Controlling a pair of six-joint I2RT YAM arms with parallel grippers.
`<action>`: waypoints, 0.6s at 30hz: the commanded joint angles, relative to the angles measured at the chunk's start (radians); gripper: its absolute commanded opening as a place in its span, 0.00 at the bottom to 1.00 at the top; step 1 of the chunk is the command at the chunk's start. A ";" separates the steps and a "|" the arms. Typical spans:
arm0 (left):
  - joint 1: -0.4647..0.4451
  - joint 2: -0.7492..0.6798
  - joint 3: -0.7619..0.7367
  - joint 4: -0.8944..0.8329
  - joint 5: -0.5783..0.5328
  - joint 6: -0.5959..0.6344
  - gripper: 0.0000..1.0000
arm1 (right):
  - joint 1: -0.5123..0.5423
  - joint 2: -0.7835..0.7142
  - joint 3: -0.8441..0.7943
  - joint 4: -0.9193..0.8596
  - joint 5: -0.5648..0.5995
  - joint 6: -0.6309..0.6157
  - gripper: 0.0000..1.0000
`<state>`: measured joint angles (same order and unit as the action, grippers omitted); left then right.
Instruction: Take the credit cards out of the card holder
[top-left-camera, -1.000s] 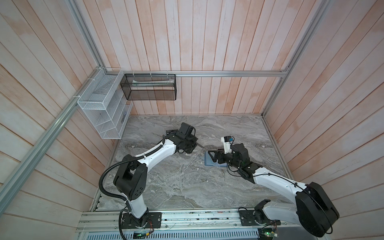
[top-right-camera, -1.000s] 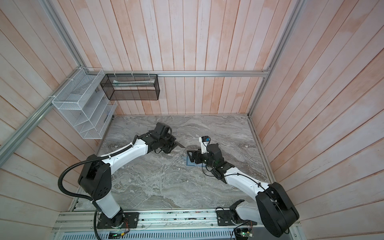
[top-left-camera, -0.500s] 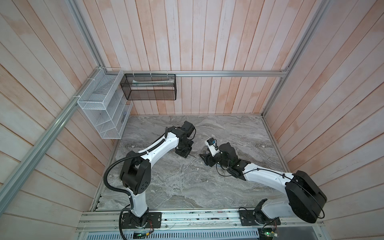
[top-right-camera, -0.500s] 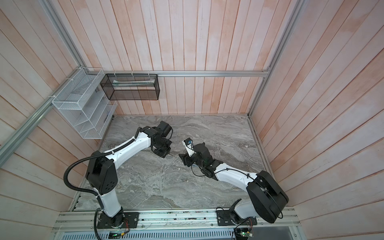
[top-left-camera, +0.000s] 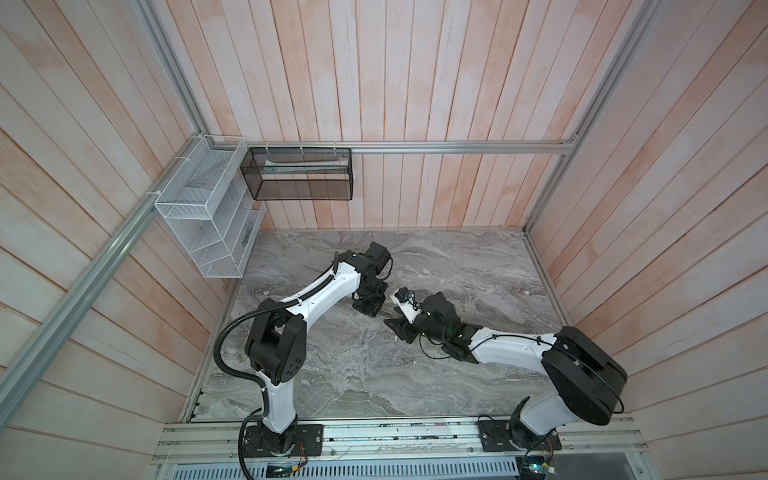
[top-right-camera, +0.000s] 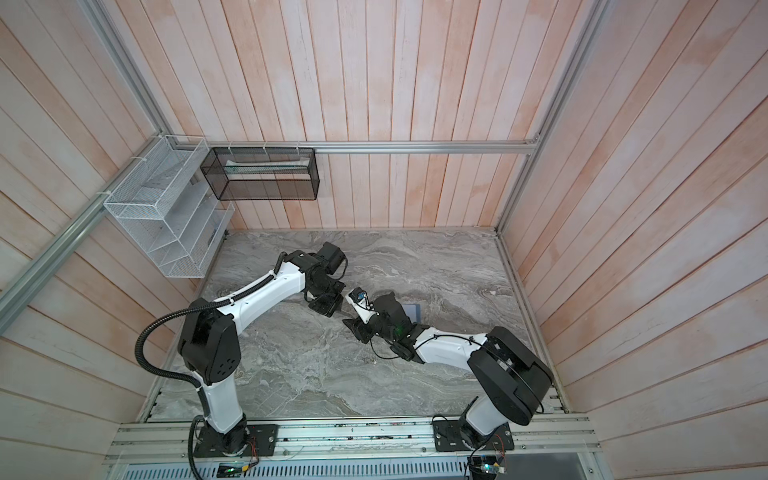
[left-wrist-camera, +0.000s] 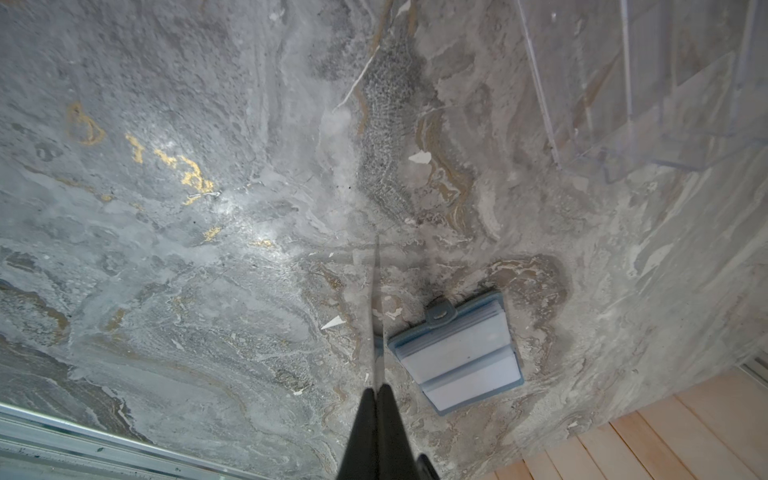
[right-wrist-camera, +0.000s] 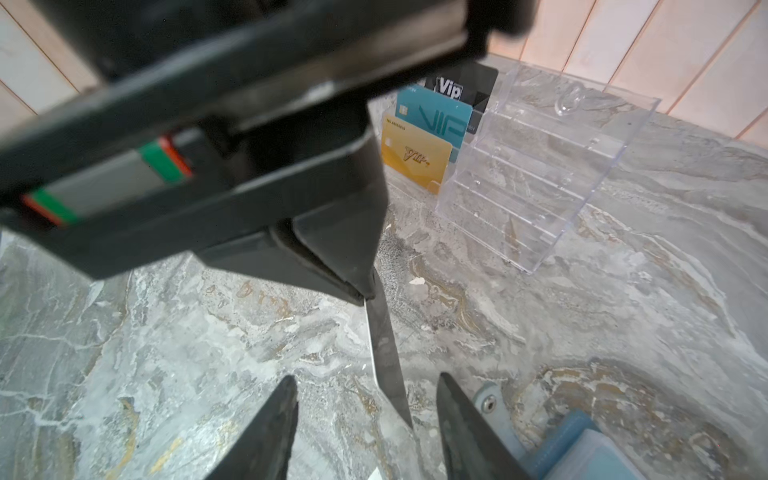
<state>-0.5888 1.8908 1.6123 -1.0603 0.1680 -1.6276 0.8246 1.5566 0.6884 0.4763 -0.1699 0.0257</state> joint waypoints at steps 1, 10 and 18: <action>0.004 0.014 0.026 -0.033 0.013 -0.009 0.00 | 0.009 0.023 0.017 0.052 -0.007 -0.009 0.50; 0.005 0.031 0.026 -0.028 0.036 0.021 0.00 | 0.011 0.053 0.029 0.068 0.006 -0.025 0.35; 0.006 0.037 0.018 -0.006 0.055 0.046 0.00 | 0.011 0.069 0.039 0.066 0.011 -0.040 0.13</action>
<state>-0.5888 1.9125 1.6138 -1.0603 0.2134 -1.5993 0.8295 1.6146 0.7010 0.5278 -0.1612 -0.0025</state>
